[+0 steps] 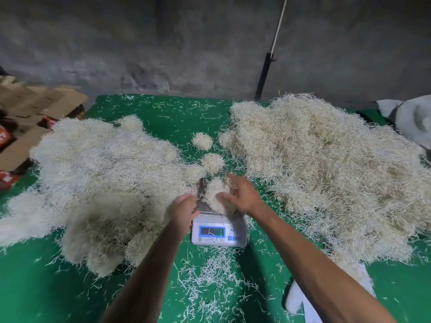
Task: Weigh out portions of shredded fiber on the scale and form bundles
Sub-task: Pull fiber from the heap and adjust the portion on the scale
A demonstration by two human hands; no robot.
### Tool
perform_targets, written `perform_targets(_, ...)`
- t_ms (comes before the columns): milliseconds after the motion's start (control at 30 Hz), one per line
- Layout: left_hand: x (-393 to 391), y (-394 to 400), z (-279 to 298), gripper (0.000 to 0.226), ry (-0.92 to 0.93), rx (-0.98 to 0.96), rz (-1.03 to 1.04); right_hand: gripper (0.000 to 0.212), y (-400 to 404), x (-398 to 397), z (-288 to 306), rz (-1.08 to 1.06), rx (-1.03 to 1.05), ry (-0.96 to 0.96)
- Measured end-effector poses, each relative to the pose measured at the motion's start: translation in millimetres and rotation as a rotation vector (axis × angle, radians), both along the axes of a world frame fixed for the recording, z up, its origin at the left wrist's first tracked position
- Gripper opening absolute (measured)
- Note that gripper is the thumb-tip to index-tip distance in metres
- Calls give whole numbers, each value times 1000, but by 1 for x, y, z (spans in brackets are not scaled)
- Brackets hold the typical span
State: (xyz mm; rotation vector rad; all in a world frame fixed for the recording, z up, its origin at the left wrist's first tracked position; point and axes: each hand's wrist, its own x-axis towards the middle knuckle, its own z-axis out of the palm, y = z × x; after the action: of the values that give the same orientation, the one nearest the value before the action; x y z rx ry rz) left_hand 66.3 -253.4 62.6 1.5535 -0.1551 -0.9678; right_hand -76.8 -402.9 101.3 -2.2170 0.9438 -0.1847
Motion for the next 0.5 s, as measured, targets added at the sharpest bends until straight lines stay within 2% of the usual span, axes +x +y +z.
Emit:
perform_targets(67, -1, 13, -10, 39, 12, 13, 51, 71, 7, -8, -9, -109, -15, -24)
perform_targets(167, -10, 29, -19, 42, 57, -50, 121, 32, 27, -18, -25, -263, 108, -130)
perform_targets(200, -14, 35, -22, 43, 89, -83, 139, 26, 35, -20, -30, -288, 164, -160)
perform_targets(500, -41, 66, -20, 17, 178, -179, 138, 31, 72, -31, -41, -394, 79, -156)
